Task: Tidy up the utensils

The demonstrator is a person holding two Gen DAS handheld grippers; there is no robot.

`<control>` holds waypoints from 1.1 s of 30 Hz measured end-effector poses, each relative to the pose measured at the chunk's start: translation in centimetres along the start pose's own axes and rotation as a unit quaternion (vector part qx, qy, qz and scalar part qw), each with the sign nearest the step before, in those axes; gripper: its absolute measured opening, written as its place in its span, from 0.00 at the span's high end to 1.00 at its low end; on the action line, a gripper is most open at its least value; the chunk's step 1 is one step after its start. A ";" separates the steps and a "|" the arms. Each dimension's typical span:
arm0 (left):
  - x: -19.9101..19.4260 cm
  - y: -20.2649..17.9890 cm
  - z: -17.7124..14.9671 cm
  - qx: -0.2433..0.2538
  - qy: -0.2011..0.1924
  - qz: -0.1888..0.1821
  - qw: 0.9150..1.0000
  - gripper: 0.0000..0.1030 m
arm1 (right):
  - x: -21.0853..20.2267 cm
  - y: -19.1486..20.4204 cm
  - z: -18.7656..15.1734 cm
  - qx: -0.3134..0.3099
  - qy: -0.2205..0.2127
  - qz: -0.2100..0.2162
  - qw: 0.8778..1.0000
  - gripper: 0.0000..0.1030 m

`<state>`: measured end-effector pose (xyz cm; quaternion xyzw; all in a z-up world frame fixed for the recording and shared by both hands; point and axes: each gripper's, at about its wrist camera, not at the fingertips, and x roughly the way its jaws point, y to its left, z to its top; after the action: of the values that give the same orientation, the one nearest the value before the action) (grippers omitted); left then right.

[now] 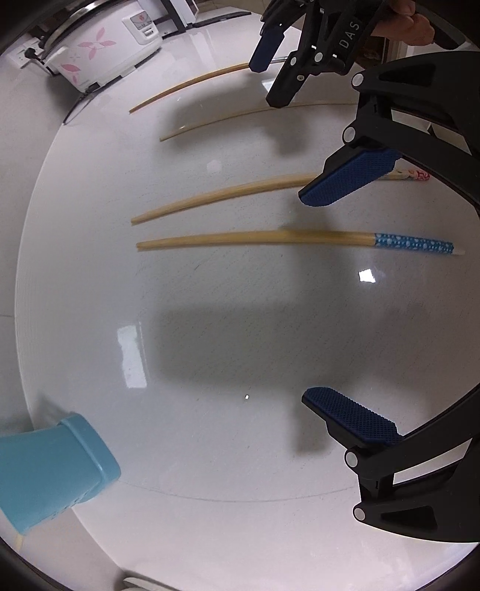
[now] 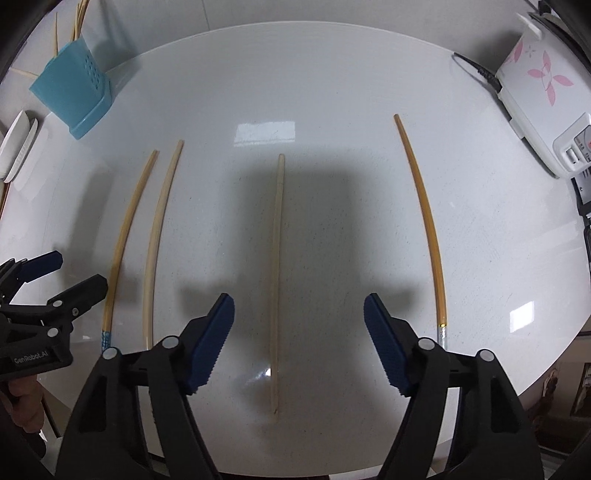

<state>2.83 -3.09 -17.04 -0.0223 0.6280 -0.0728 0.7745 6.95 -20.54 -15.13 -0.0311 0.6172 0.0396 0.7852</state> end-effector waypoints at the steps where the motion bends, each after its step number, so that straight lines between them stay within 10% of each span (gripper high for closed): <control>1: 0.1 -0.3 -0.1 0.004 0.001 0.002 1.000 0.08 | 0.0 0.1 0.0 -0.002 0.003 0.000 1.000 0.33; 15: -0.1 -0.6 -0.3 0.006 0.033 0.043 0.999 0.36 | 0.9 1.3 0.1 -0.019 0.043 0.006 0.999 0.64; 22: -0.2 -1.5 0.5 0.015 0.057 0.039 0.997 0.93 | 1.4 1.8 0.5 -0.011 0.062 0.012 0.998 0.85; 33: -0.8 0.0 0.3 0.002 0.050 0.029 0.998 0.94 | 1.4 0.8 1.2 0.014 0.070 0.023 0.997 0.97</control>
<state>3.00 -3.01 -16.20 0.0006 0.6662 -0.0526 0.7440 8.31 -19.62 -16.21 -0.0086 0.6715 0.0471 0.7395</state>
